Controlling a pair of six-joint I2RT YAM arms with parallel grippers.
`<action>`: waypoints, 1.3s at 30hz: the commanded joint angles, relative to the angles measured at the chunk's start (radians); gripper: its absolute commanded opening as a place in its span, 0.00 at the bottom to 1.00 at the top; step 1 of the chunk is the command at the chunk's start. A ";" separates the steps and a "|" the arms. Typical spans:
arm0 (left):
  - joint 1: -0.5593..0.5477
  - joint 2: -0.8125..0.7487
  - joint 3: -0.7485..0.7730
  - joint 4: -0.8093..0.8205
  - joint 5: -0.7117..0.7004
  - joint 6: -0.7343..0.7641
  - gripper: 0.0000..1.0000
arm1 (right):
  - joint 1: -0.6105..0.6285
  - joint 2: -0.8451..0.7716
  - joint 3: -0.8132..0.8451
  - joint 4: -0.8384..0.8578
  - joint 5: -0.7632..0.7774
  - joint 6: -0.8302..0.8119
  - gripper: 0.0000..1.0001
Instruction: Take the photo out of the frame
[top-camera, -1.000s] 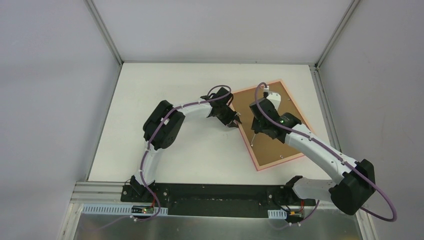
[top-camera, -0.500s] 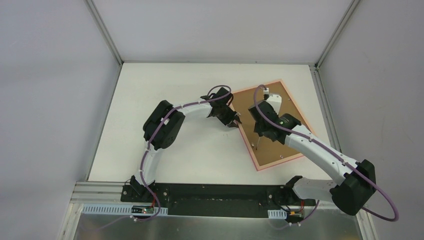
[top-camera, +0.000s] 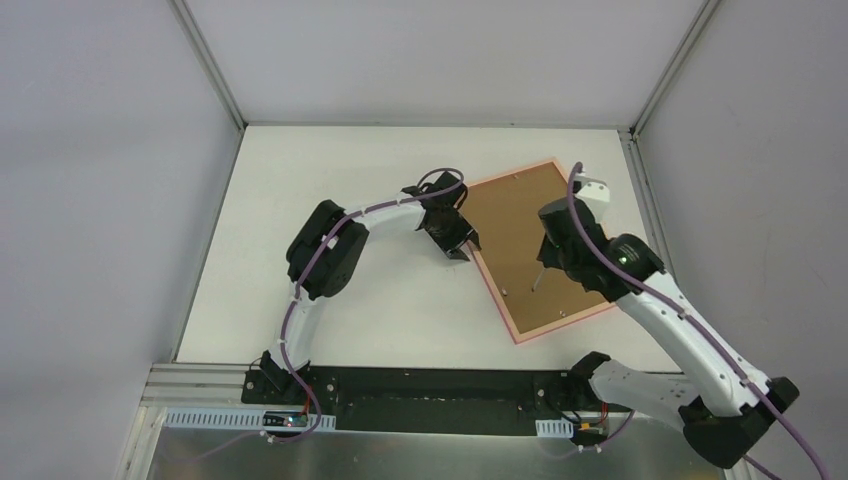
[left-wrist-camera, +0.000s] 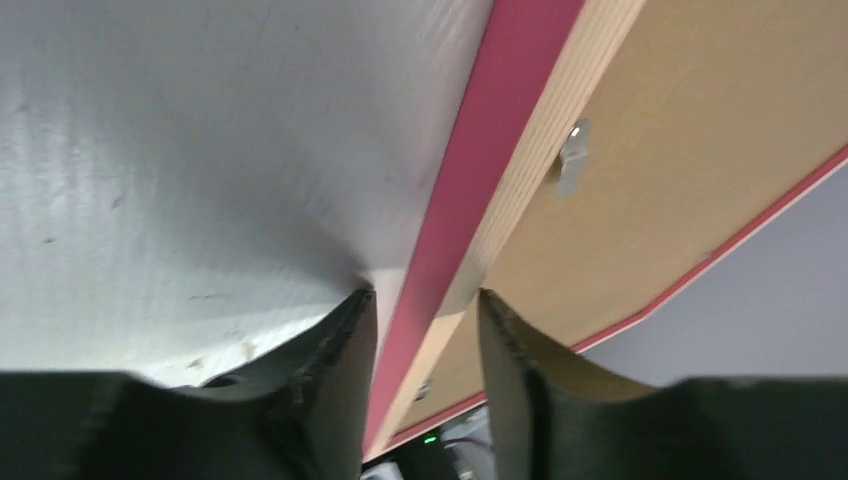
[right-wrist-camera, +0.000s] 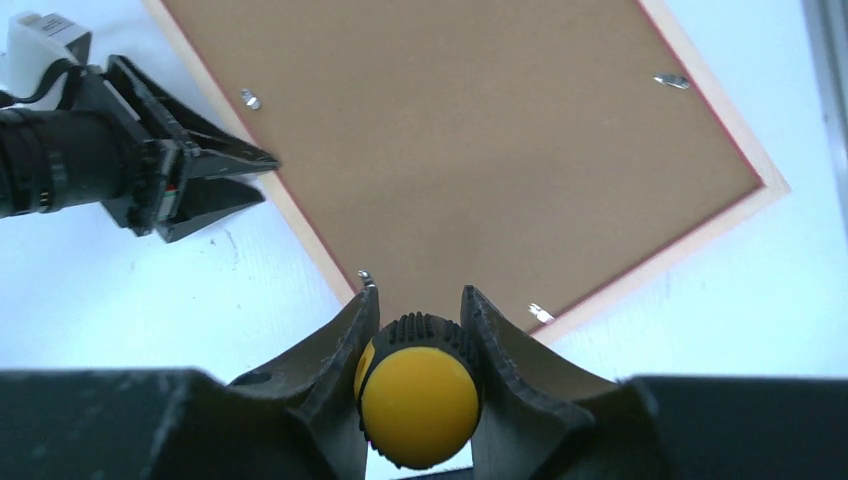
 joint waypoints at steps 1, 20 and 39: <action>0.006 0.014 0.032 -0.159 -0.012 0.128 0.48 | -0.060 -0.090 0.006 -0.139 -0.005 0.017 0.00; -0.174 -0.045 -0.155 0.021 -0.024 0.015 0.33 | -0.096 -0.291 0.018 -0.307 -0.068 0.098 0.00; 0.038 -0.023 0.037 -0.354 -0.129 1.053 0.00 | -0.095 -0.222 0.020 -0.278 -0.231 0.096 0.00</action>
